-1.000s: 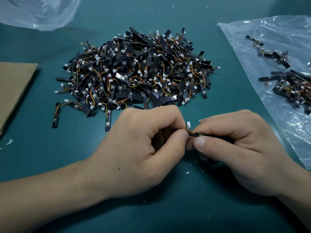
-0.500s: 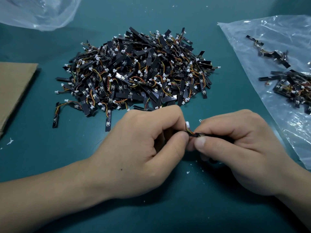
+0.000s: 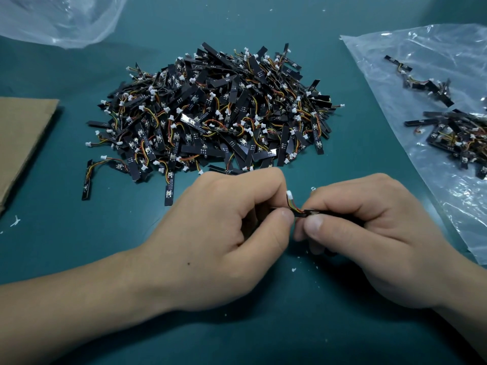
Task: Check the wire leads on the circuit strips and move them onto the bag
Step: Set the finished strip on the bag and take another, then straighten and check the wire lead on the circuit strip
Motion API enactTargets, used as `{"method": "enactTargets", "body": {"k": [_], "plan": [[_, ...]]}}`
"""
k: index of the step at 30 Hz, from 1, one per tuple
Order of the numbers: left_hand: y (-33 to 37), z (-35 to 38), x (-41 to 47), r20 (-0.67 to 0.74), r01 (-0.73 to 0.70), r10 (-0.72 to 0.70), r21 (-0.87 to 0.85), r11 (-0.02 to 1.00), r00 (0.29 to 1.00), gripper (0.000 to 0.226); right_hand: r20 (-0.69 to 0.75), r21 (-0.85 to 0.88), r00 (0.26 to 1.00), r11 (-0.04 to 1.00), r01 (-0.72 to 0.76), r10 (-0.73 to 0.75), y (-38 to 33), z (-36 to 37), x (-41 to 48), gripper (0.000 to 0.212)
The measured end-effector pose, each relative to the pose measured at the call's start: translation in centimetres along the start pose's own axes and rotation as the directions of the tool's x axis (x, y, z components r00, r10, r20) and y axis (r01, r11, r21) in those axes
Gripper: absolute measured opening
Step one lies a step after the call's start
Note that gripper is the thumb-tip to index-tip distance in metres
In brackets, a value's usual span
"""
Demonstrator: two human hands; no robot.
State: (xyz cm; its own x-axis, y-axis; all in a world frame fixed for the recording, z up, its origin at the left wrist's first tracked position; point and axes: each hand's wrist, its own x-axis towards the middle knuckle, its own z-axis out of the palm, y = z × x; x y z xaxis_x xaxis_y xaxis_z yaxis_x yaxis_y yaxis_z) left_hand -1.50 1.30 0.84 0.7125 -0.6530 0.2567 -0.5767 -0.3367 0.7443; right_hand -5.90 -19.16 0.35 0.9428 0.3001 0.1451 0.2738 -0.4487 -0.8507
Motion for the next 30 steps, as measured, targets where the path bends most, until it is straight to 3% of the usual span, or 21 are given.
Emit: {"method": "enactTargets", "body": {"k": [12, 16, 25, 30], "plan": [[-0.10, 0.01, 0.06, -0.002, 0.000, 0.000, 0.002, 1.000, 1.000, 0.022, -0.013, 0.027, 1.000, 1.000, -0.011, 0.011, -0.07, 0.06, 0.08, 0.032], [-0.13, -0.04, 0.09, -0.008, 0.014, -0.015, -0.109, 0.994, 1.000, 0.020, -0.018, -0.002, 1.000, 1.000, -0.008, 0.008, 0.02, 0.04, 0.08, 0.031], [-0.11, 0.14, 0.08, -0.063, 0.025, -0.032, -0.106, 0.994, 0.997, 0.020, 0.001, -0.080, 0.998, 0.994, 0.069, -0.069, -0.41, 0.08, 0.20, 0.028], [-0.10, -0.01, 0.00, -0.061, 0.002, -0.014, -0.194, 0.981, 0.998, 0.021, 0.005, -0.006, 0.998, 0.998, 0.055, -0.055, -0.53, -0.01, -0.08, 0.024]]}}
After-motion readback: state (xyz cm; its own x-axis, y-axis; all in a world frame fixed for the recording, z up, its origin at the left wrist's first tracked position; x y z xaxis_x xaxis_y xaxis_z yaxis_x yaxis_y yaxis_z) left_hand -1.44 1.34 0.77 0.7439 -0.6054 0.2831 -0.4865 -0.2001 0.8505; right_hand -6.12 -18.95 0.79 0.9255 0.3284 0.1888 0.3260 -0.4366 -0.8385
